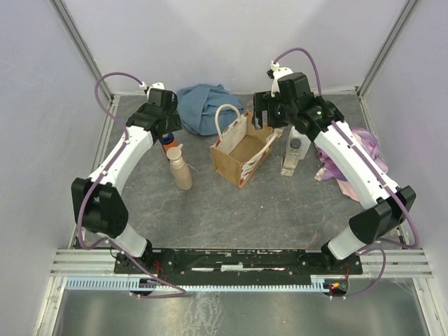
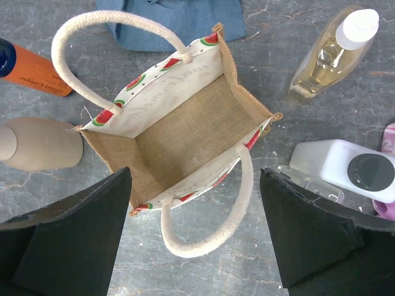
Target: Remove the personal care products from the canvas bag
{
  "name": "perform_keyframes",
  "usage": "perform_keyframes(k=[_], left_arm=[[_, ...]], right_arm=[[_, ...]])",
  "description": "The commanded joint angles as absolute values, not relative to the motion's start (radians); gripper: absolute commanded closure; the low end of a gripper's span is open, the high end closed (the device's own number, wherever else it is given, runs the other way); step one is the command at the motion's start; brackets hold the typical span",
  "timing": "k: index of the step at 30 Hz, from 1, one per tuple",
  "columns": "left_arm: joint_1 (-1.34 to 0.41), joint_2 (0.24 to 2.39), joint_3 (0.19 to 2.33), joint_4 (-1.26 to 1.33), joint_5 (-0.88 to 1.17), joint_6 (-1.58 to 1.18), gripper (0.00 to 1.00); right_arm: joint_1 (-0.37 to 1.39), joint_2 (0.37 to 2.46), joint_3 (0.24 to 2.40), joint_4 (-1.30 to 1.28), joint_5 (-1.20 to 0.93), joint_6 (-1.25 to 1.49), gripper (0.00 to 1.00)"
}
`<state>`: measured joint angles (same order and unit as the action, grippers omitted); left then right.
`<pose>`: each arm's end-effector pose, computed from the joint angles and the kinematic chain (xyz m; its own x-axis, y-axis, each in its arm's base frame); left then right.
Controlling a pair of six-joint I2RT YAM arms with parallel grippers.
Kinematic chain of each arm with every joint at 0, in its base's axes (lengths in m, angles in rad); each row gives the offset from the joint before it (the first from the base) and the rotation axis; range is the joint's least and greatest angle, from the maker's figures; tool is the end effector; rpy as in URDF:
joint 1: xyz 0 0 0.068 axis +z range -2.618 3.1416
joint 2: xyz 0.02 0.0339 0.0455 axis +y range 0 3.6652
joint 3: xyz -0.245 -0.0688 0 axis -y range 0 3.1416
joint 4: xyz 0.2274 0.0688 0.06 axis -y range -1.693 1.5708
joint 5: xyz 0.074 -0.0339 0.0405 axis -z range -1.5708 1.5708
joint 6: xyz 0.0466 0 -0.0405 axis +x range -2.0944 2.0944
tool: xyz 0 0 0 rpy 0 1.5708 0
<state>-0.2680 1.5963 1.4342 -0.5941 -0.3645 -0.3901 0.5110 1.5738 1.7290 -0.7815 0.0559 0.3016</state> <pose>0.3379 -0.0756 0.3003 -0.6109 -0.2007 -0.7658 -0.2541 0.9659 -0.0504 0.2924 0.1610 0.3823 -0.6215 -0.0084 -0.7834 -0.2767 0.9379 0.2094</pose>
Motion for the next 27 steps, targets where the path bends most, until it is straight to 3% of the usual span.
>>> perform_keyframes(k=[1, 10, 15, 19, 24, 27], left_arm=[[-0.267, 1.534, 1.481, -0.559, -0.345, -0.421, 0.27], [-0.267, 1.481, 1.453, -0.557, -0.321, -0.443, 0.27], [-0.278, 1.38, 1.446, -0.555, -0.21, -0.46, 0.27], [-0.333, 1.316, 1.441, -0.601, -0.204, -0.443, 0.27], [-0.336, 1.258, 1.446, -0.623, -0.224, -0.428, 0.21], [-0.332, 1.261, 1.467, -0.664, -0.303, -0.408, 0.13]], right_arm=[[0.55, 1.555, 1.739, -0.775, 0.05, 0.31, 0.07], [0.577, 1.537, 1.747, -0.802, 0.078, 0.318, 0.04], [0.61, 1.499, 1.732, -0.787, 0.035, 0.343, 0.02], [0.629, 1.5, 1.701, -0.809, 0.118, 0.346, 0.0], [0.598, 1.463, 1.691, -0.816, 0.207, 0.324, 0.0], [0.48, 1.438, 1.676, -0.816, 0.142, 0.327, 0.0]])
